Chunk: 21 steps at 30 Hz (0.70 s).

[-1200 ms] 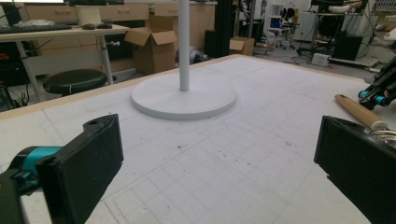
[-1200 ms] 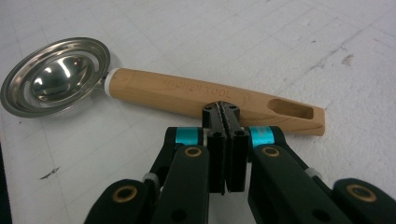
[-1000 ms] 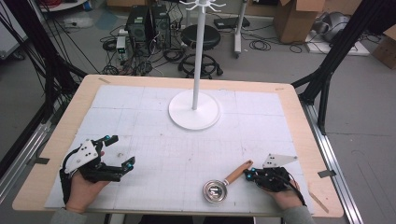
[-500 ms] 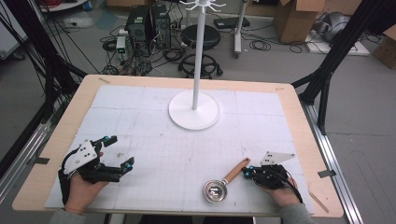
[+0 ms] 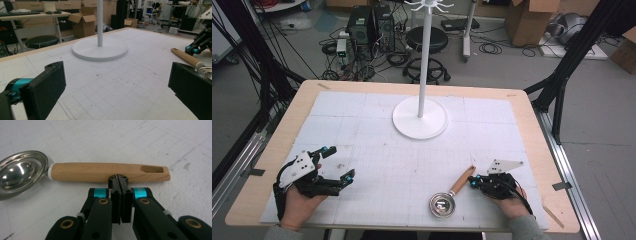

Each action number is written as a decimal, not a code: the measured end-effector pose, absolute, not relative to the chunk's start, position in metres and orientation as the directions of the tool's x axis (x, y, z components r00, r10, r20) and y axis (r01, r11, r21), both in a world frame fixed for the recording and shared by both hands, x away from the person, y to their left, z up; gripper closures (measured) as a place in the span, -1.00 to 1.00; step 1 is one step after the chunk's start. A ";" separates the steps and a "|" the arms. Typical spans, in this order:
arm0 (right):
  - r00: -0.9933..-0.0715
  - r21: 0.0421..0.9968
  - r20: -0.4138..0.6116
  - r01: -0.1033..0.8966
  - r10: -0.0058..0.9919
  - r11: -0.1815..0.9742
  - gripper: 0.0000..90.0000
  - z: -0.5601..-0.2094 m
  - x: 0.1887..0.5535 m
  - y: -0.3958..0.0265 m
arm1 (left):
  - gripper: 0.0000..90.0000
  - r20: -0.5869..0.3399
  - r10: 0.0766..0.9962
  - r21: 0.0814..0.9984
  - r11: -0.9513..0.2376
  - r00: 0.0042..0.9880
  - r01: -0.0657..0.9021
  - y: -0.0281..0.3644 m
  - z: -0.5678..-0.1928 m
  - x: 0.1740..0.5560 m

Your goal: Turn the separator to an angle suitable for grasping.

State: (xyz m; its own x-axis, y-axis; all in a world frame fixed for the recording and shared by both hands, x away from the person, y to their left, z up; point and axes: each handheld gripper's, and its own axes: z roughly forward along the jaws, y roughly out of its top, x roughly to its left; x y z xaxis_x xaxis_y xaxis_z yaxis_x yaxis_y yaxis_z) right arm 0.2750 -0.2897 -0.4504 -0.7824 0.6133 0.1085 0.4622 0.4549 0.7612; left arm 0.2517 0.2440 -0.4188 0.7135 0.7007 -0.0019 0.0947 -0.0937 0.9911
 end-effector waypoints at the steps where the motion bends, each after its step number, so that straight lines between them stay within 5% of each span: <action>1: -0.783 0.763 0.106 0.459 0.613 0.455 1.00 -0.450 0.276 -0.289 | -0.96 -0.002 0.700 0.991 -0.094 0.714 0.095 0.244 -0.419 0.252; 21: -0.786 0.761 0.096 0.453 0.611 0.463 1.00 -0.451 0.289 -0.275 | -0.96 -0.003 0.706 0.991 -0.095 0.708 0.098 0.246 -0.419 0.249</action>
